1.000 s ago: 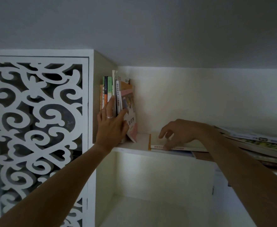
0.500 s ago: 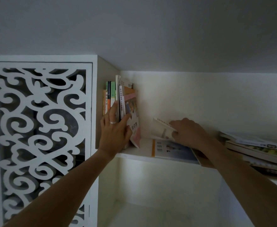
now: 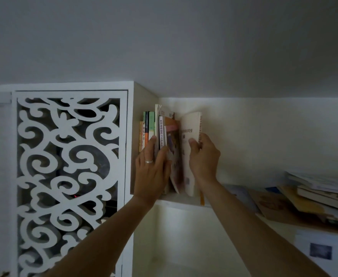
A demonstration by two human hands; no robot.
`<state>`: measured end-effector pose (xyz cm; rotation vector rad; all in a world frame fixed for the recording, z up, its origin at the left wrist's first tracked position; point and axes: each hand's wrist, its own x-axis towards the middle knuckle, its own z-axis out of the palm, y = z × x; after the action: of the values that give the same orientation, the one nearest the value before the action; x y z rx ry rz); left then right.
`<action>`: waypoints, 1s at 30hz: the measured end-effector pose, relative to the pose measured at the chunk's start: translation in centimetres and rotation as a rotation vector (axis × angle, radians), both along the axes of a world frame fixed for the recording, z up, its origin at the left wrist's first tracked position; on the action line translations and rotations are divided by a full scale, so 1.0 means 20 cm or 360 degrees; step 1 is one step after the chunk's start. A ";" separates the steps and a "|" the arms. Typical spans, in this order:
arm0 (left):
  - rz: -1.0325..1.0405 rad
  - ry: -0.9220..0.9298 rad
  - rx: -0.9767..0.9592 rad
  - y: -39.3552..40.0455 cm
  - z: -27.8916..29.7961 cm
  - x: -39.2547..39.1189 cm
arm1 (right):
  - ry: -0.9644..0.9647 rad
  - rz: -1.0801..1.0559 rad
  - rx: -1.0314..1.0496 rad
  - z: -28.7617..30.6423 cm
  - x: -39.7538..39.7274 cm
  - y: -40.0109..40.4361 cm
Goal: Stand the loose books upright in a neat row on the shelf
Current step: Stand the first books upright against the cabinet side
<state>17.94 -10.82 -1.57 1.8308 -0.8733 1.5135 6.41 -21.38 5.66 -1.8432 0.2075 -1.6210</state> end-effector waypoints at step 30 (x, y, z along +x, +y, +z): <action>-0.0029 -0.0076 0.0171 0.02 -0.01 0.00 | 0.1247 0.0077 -0.0745 -0.28 -0.03 0.06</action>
<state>17.92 -10.47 -1.86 1.8639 -1.0091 1.5312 5.79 -20.17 -0.01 -2.7562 0.1180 -0.8752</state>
